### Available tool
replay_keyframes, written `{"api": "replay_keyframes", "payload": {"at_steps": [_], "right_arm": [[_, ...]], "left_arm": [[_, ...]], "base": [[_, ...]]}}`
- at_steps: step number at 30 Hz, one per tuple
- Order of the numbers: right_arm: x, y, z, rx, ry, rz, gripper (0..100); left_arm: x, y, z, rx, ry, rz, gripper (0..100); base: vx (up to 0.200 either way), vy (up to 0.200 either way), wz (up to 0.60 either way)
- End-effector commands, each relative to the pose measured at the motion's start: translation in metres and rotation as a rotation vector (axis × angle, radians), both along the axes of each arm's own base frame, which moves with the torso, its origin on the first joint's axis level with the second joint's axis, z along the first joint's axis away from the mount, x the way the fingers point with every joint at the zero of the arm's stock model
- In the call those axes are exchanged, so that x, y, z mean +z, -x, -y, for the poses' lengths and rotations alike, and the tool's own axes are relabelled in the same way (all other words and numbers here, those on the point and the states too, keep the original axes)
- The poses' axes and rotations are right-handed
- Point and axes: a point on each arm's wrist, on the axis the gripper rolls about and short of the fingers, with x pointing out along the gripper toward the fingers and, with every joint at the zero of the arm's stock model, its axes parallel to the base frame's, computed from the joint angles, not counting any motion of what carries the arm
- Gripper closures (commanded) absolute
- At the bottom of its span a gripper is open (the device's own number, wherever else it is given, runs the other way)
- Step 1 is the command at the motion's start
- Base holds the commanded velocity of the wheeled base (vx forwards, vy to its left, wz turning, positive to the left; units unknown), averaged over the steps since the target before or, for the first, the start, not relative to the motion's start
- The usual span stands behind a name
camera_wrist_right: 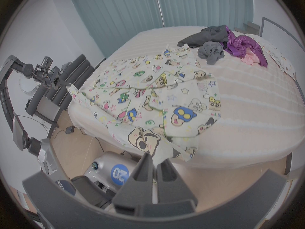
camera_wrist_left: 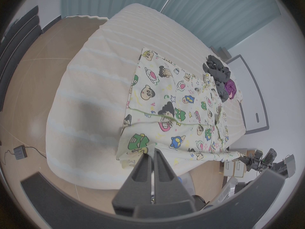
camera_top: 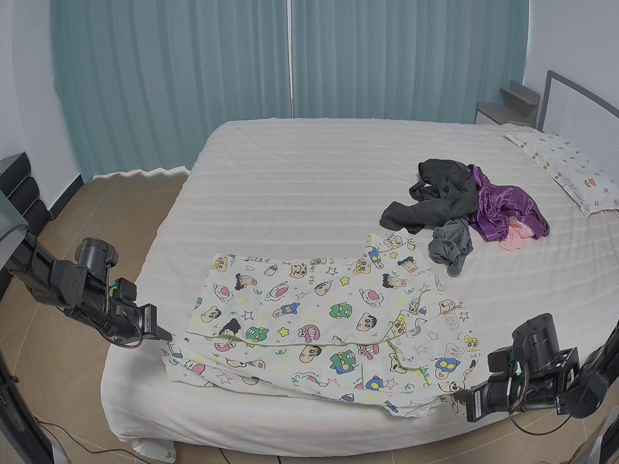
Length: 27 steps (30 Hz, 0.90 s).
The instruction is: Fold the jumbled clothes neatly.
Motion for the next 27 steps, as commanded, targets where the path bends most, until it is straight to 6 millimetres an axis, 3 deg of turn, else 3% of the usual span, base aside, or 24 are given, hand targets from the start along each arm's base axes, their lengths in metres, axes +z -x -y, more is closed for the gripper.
{"api": "replay_keyframes", "payload": {"at_steps": [1, 14, 27], "right_arm": [[-0.012, -0.011, 0.0, -0.036, -0.005, -0.008, 100], [-0.035, -0.04, -0.007, -0.179, -0.088, 0.089, 100], [-0.036, -0.051, 0.0, -0.234, -0.108, 0.123, 100]], "left_arm": [[-0.007, -0.011, -0.002, 0.025, -0.006, 0.014, 100], [-0.031, -0.036, -0.003, 0.064, -0.048, -0.005, 100], [-0.037, -0.061, 0.01, 0.084, -0.022, 0.0, 100]], "base": [[0.0, 0.0, 0.0], [0.0, 0.0, 0.0], [0.0, 0.0, 0.0]]}}
